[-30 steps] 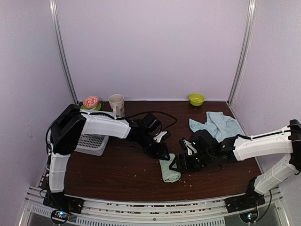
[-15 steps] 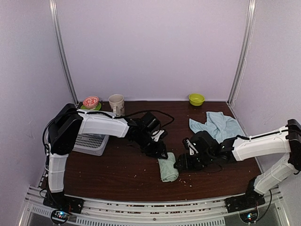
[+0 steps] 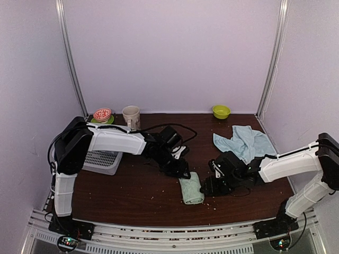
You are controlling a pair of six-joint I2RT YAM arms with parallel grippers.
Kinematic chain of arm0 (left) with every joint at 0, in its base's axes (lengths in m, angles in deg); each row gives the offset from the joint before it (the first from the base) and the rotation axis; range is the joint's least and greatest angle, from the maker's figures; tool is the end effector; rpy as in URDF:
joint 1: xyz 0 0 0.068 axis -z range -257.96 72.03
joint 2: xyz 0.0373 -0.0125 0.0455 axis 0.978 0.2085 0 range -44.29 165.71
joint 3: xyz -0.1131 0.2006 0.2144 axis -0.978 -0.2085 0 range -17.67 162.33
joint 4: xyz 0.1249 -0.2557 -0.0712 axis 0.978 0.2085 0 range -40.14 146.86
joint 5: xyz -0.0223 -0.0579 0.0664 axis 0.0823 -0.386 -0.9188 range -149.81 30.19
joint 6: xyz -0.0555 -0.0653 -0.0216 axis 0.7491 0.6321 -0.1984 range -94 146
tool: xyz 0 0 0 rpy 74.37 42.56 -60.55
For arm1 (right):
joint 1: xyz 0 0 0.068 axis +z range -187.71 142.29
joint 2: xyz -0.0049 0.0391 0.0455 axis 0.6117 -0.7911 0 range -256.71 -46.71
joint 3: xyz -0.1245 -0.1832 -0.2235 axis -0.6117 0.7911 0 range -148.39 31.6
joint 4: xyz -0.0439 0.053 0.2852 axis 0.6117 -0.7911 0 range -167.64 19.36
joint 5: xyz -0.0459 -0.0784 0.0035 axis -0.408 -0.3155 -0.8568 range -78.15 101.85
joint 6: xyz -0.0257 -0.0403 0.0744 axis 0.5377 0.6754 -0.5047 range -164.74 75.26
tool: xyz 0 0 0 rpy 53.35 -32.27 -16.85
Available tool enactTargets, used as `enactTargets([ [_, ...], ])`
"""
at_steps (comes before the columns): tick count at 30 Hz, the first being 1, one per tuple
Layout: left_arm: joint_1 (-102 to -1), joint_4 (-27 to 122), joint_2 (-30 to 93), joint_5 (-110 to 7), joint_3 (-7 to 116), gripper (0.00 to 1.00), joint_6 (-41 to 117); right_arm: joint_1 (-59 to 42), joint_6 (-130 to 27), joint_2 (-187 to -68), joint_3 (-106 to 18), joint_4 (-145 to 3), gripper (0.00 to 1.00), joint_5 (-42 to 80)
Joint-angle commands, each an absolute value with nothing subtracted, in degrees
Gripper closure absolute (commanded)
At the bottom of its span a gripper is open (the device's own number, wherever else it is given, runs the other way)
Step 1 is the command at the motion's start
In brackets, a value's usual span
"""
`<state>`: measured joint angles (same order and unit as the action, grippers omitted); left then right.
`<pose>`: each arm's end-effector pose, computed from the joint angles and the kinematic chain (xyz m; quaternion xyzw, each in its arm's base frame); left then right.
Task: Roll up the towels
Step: Smooth out the towel at the center of the board.
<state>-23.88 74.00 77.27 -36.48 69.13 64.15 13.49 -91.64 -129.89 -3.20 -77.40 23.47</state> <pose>0.2796 -0.4389 0.1404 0.1844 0.9269 -0.3242 0.0416 0.1756 0.2436 0.1259 -0.0660 0.9474 0.2884 0.1224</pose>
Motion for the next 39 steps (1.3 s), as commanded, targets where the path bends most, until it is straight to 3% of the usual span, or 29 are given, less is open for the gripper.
enactTargets([
  [1,-23.39,74.03,74.43,-37.30,69.44,0.48,65.59,12.59,-91.42,-129.94,-1.48,-79.19,0.53,20.74],
  [10,-22.19,74.03,71.27,-40.45,67.13,0.44,68.02,12.35,-91.11,-129.76,-1.13,-78.32,0.53,20.18],
  [22,-21.10,75.17,77.81,-38.24,73.94,0.49,67.30,12.21,-88.02,-120.47,-5.24,-88.02,0.40,15.29],
  [26,-21.02,75.16,78.61,-37.98,74.79,0.49,67.15,12.73,-86.94,-117.19,-5.08,-83.97,0.35,20.31],
  [39,-21.01,75.92,79.29,-37.49,76.25,0.49,66.92,15.38,-89.41,-128.96,-7.44,-77.27,0.30,25.31],
])
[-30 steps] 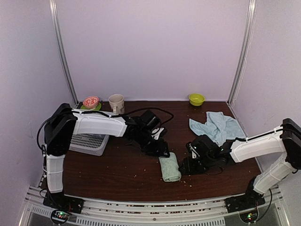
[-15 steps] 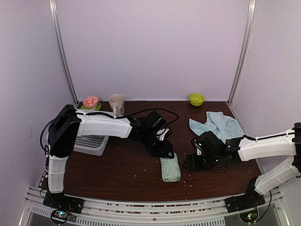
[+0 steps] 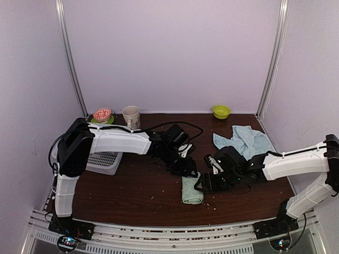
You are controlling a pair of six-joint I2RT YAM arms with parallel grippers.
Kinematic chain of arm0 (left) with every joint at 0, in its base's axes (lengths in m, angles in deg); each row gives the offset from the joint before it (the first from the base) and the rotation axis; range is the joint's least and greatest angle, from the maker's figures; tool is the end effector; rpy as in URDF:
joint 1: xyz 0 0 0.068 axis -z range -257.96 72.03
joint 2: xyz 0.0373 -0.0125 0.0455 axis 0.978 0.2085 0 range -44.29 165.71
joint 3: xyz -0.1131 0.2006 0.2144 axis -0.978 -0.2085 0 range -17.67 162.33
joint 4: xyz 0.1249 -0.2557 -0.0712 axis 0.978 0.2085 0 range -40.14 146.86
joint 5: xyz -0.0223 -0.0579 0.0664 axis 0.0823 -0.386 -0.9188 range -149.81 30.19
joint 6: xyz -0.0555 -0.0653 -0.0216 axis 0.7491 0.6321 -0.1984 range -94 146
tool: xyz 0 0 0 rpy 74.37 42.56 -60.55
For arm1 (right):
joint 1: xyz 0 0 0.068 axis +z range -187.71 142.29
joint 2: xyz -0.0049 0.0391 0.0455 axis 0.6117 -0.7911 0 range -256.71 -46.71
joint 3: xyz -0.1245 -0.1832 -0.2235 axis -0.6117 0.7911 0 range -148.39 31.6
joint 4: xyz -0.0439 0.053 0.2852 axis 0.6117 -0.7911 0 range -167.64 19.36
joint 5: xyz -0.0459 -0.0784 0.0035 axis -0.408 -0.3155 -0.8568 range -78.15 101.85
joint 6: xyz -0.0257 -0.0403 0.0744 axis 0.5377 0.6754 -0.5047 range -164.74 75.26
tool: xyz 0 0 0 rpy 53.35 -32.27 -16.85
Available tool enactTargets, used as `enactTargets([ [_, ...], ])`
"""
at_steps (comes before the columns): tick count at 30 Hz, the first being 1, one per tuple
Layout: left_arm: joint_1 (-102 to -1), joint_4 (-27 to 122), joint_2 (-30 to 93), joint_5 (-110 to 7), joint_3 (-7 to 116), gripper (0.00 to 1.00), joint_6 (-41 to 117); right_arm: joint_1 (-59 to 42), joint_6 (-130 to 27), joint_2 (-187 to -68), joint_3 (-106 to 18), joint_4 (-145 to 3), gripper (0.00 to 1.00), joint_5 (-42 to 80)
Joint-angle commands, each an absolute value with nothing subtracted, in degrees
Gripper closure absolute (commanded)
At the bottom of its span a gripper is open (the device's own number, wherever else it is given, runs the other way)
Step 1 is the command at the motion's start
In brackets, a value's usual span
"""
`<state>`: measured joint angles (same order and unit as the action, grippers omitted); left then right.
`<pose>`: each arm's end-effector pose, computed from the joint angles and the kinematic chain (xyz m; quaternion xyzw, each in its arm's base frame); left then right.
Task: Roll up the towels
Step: Smooth out the towel at the center of the board.
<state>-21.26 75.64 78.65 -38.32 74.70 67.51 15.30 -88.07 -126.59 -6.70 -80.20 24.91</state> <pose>0.2719 -0.4663 0.1587 0.1778 0.9250 -0.3318 0.0512 0.1717 0.2574 0.1584 -0.1168 0.9304 0.3178 0.1405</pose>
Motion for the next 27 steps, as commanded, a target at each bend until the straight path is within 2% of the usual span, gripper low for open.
enactTargets([
  [1,-21.01,76.20,79.17,-37.53,76.36,0.49,66.74,15.37,-89.54,-129.78,-7.56,-78.19,0.31,24.69],
  [12,-21.01,77.75,74.38,-40.32,73.55,0.42,66.83,14.50,-90.46,-130.06,-2.32,-79.79,0.34,21.70],
  [21,-19.76,80.73,73.50,-43.02,75.20,0.41,68.87,13.73,-90.96,-128.80,-0.01,-78.52,0.35,20.80],
  [27,-19.00,82.99,75.96,-43.51,77.73,0.42,69.38,12.57,-91.94,-126.31,2.58,-77.76,0.40,20.21],
])
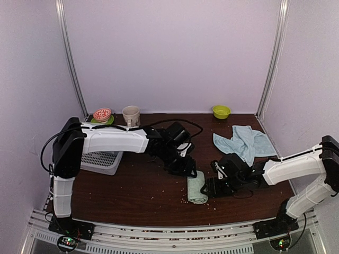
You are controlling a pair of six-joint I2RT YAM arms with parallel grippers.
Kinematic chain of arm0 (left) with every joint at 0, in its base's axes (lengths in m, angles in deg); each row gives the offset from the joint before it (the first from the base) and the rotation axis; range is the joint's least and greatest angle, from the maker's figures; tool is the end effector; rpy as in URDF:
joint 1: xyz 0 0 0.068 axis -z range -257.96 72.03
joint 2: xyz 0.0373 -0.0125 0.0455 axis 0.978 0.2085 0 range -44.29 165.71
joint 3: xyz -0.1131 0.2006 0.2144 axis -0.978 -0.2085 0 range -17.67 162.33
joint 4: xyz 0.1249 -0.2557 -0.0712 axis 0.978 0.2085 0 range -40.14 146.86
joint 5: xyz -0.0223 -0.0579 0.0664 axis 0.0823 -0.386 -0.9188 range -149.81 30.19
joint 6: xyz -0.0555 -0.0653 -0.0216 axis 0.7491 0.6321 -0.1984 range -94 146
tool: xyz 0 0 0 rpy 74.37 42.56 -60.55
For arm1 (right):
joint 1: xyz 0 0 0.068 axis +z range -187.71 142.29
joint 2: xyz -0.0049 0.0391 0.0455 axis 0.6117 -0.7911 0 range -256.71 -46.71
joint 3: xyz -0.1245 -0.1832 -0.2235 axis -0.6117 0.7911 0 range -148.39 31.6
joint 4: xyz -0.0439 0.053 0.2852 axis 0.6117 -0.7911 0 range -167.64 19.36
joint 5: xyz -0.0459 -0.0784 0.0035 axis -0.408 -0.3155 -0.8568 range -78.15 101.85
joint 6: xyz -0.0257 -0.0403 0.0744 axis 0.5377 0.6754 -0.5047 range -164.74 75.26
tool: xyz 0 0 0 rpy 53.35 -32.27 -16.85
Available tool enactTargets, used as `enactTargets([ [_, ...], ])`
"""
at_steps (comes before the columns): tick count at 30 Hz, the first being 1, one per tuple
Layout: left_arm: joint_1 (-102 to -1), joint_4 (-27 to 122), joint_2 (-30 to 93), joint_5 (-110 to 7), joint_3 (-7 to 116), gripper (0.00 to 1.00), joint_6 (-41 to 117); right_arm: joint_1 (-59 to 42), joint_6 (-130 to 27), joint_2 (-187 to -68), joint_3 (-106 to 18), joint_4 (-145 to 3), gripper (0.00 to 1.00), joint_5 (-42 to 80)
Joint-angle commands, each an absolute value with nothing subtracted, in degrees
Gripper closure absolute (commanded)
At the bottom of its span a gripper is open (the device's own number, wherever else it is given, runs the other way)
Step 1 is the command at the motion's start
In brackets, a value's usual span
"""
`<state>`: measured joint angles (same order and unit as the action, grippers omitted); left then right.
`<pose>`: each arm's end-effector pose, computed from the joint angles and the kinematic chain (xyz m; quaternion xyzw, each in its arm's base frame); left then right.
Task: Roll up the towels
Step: Smooth out the towel at the center of the board.
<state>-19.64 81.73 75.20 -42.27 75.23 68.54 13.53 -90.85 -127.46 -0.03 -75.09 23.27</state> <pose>0.2557 -0.4594 0.1828 0.1716 0.9364 -0.3005 0.0579 0.1683 0.2345 0.1235 -0.0734 0.9428 0.2960 0.1344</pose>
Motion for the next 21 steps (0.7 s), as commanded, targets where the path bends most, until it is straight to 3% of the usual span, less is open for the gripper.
enactTargets([
  [1,-18.92,82.99,76.10,-43.55,77.81,0.43,69.41,12.50,-92.06,-126.00,2.90,-77.82,0.42,20.08],
  [14,-17.87,83.43,76.30,-44.92,80.36,0.46,70.38,12.39,-89.79,-126.55,2.34,-78.56,0.44,20.05],
  [21,-17.17,82.35,75.35,-44.06,82.15,0.55,70.40,12.38,-89.33,-127.18,1.80,-78.66,0.44,20.13],
])
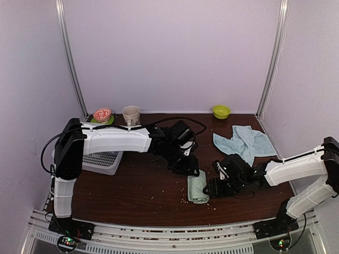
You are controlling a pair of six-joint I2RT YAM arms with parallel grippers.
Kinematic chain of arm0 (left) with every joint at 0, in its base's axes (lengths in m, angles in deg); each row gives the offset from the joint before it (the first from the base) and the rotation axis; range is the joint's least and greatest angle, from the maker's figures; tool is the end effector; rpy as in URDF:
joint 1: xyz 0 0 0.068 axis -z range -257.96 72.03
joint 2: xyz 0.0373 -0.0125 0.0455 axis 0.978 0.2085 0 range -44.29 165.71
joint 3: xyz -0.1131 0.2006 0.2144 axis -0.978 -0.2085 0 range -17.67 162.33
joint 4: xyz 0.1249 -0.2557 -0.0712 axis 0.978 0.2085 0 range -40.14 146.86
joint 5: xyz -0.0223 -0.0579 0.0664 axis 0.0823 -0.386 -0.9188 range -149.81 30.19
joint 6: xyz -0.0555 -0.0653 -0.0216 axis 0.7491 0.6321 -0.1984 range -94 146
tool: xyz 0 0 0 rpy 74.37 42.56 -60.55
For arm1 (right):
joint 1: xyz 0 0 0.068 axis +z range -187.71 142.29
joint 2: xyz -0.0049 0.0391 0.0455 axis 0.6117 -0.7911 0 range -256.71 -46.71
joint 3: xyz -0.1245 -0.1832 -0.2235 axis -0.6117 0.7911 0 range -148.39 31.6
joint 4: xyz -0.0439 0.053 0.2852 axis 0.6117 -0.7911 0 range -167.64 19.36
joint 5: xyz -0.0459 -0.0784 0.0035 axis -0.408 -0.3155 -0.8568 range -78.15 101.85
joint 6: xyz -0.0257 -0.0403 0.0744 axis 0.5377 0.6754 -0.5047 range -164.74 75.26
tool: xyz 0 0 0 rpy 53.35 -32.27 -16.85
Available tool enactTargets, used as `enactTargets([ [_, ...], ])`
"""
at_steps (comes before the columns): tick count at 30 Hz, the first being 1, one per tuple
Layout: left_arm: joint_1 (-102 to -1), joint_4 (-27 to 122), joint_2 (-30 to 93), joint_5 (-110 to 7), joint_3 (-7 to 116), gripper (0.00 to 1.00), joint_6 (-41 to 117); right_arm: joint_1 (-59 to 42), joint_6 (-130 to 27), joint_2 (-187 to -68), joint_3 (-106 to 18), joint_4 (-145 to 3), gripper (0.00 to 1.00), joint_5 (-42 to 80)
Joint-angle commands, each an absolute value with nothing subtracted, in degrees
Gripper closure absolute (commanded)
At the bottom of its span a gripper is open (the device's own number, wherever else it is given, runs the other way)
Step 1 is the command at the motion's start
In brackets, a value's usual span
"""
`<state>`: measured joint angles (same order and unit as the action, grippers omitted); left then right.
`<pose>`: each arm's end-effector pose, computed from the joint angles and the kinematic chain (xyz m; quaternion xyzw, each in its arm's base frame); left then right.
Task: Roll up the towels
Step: Smooth out the towel at the center of the board.
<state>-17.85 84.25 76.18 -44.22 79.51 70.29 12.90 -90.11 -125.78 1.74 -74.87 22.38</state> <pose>0.2486 -0.4748 0.1966 0.1684 0.9374 -0.2977 0.0660 0.1663 0.2251 0.1216 -0.0720 0.9432 0.2904 0.1443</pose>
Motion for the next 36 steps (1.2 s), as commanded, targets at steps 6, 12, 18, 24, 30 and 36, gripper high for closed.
enactTargets([
  [6,-17.14,81.06,79.67,-40.75,83.45,0.74,70.97,12.43,-89.44,-126.57,1.64,-78.82,0.44,20.19],
  [12,-17.23,83.42,83.47,-42.31,83.38,0.82,71.15,12.38,-89.13,-124.24,1.27,-80.65,0.41,20.07],
  [18,-17.23,85.25,85.60,-44.45,82.76,0.82,71.97,12.38,-88.48,-117.89,1.79,-83.62,0.36,19.43],
  [24,-16.94,86.16,83.67,-46.99,83.56,0.65,73.77,12.41,-87.78,-111.08,2.09,-85.65,0.34,18.30],
  [30,-15.95,89.96,83.07,-50.20,86.39,0.54,75.16,12.50,-87.47,-108.76,5.26,-79.63,0.40,21.04],
  [36,-14.62,90.90,81.85,-52.40,87.46,0.48,77.40,13.09,-86.29,-106.49,6.07,-79.62,0.44,22.31],
])
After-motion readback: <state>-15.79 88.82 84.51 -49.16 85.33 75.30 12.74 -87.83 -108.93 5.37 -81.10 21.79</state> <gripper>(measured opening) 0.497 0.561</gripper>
